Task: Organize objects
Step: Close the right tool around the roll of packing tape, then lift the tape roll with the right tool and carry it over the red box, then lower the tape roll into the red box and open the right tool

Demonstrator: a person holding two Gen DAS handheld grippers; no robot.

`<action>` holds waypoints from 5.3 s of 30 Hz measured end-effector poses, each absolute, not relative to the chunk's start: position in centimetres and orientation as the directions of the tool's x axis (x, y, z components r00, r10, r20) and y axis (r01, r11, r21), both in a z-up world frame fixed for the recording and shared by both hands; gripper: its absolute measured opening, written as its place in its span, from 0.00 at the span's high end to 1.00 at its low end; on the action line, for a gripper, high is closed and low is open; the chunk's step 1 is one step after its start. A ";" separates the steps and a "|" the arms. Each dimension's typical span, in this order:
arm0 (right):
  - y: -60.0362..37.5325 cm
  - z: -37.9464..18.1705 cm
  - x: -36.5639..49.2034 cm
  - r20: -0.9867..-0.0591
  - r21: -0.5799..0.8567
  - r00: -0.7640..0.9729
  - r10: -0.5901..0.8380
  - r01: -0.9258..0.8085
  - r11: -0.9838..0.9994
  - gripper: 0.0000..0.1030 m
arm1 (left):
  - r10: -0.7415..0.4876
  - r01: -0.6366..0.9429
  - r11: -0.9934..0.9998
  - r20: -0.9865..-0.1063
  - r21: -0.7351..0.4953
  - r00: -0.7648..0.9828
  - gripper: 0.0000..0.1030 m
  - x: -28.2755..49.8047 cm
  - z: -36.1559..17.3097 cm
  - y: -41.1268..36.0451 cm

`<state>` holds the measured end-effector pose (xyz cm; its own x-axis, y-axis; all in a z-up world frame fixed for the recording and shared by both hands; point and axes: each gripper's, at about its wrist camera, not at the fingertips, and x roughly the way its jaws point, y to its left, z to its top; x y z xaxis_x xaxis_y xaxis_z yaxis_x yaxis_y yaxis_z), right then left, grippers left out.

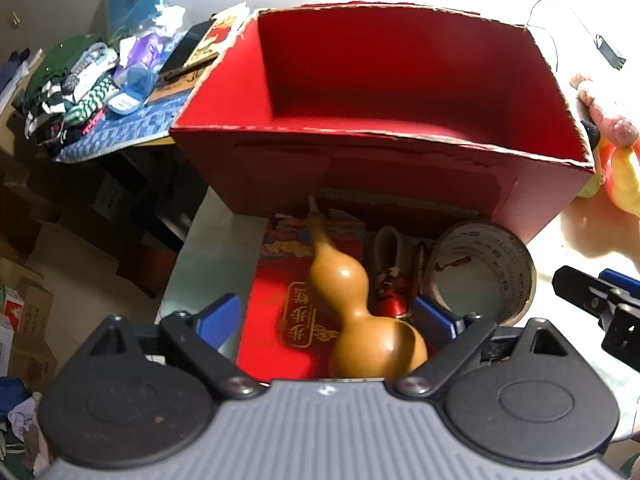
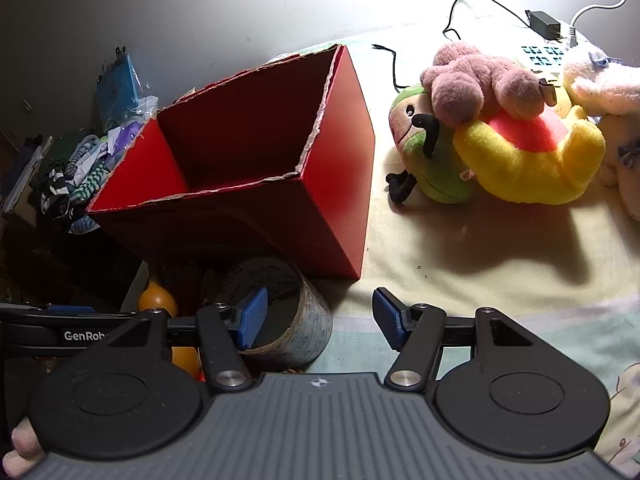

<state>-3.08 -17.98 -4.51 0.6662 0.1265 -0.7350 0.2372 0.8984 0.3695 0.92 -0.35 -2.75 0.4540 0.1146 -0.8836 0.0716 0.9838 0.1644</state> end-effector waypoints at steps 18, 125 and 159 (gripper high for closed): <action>-17.4 -4.7 -2.4 -0.741 0.394 0.659 0.126 0.275 0.877 0.47 | 0.060 0.191 0.966 -0.876 0.171 0.479 0.17 2.2 -2.1 -1.2; -15.6 -2.0 16.9 -0.796 -0.047 0.585 -0.155 0.196 0.980 0.88 | -0.477 0.431 0.840 -0.828 -0.330 0.295 0.89 20.2 -5.3 -0.6; -15.4 -4.4 19.7 -0.759 0.492 0.602 0.250 0.278 0.825 0.71 | -0.102 0.304 0.948 -0.812 0.096 0.575 0.56 20.6 -4.6 2.4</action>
<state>19.74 -15.42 -4.40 0.6018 0.2495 -0.7587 0.2785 0.8248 0.4922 20.58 2.40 -4.56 0.5749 -0.1021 -0.8118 0.3042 0.9477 0.0962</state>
